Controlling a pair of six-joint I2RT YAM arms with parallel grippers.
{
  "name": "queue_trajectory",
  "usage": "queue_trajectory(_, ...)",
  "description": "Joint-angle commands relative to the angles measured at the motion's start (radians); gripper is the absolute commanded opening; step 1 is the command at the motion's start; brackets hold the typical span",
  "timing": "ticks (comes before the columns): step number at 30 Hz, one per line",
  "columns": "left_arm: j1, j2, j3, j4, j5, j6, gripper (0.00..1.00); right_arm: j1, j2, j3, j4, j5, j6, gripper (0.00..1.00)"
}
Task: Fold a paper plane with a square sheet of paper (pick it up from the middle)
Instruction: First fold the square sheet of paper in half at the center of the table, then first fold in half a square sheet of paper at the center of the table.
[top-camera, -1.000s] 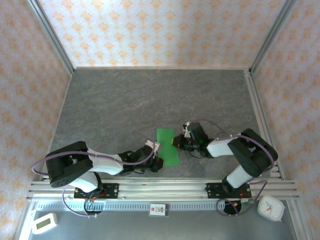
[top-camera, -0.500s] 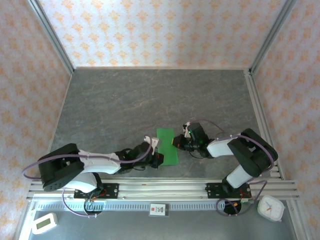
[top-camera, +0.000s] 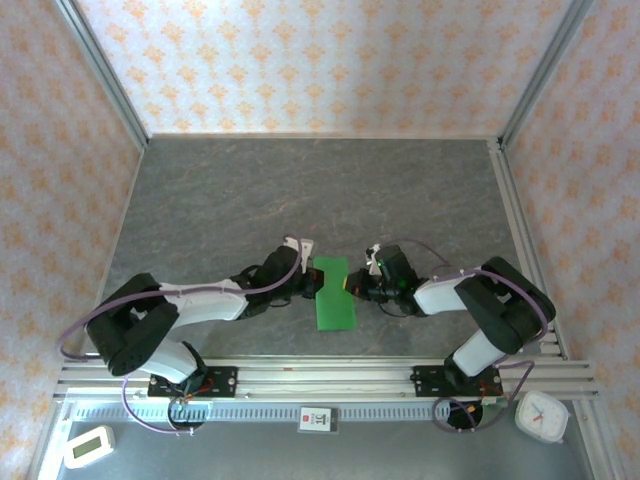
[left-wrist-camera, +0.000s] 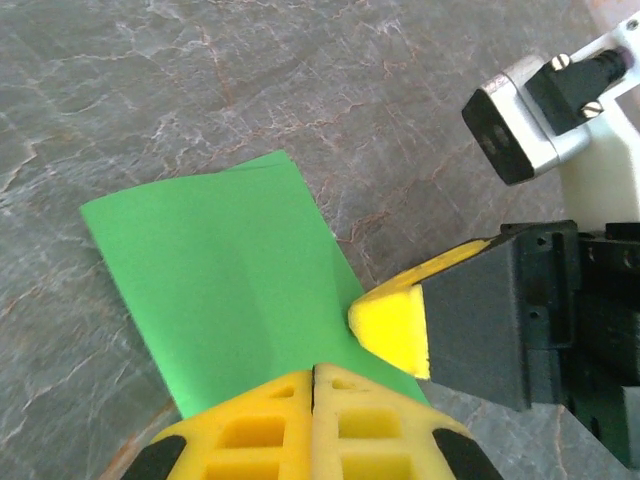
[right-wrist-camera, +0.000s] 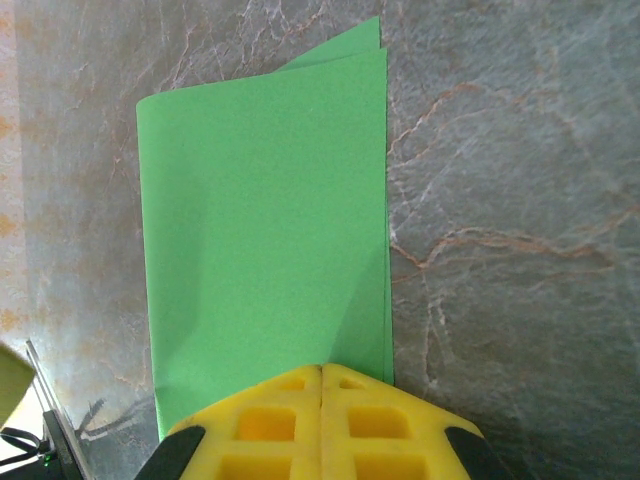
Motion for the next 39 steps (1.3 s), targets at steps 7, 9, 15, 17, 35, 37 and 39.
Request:
queue_trajectory(7,0.039,0.163,0.092,-0.004,-0.011,0.116,0.00,0.011,0.147,-0.036,-0.119,0.141,-0.013,0.00)
queue_trajectory(9,0.049,0.194,0.103,0.003,-0.025,0.122,0.00,0.011,0.147,-0.034,-0.117,0.137,-0.013,0.00)
queue_trajectory(15,0.063,0.242,0.110,0.022,-0.055,0.124,0.00,0.011,0.136,-0.037,-0.109,0.125,-0.007,0.00)
queue_trajectory(17,0.064,0.250,0.109,0.025,-0.057,0.122,0.00,0.011,0.122,-0.037,-0.107,0.120,-0.003,0.00)
queue_trajectory(35,0.064,0.261,0.088,0.032,-0.065,0.121,0.00,0.021,-0.104,0.093,-0.281,0.145,-0.028,0.06)
queue_trajectory(37,0.064,0.263,0.088,0.033,-0.063,0.117,0.00,0.037,-0.103,0.107,-0.289,0.139,-0.031,0.01)
queue_trajectory(39,0.063,0.266,0.086,0.036,-0.061,0.115,0.00,0.061,-0.106,0.119,-0.290,0.139,-0.029,0.00)
